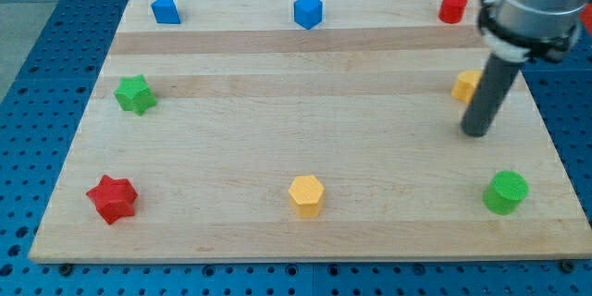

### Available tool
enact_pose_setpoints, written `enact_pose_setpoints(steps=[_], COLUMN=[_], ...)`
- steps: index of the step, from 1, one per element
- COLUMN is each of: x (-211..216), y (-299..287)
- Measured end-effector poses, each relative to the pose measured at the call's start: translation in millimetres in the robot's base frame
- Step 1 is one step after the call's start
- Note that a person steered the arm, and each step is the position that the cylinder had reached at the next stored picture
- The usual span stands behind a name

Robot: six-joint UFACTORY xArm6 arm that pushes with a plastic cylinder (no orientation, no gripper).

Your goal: Move your arm to the center right

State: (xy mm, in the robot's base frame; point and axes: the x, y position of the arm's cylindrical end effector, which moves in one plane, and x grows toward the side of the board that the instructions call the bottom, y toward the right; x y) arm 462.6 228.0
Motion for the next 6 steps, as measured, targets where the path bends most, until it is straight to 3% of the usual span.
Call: enact_pose_setpoints(steps=[2,3,4,6], x=[-73,-99,-101,-97], y=[47,24,-4,0])
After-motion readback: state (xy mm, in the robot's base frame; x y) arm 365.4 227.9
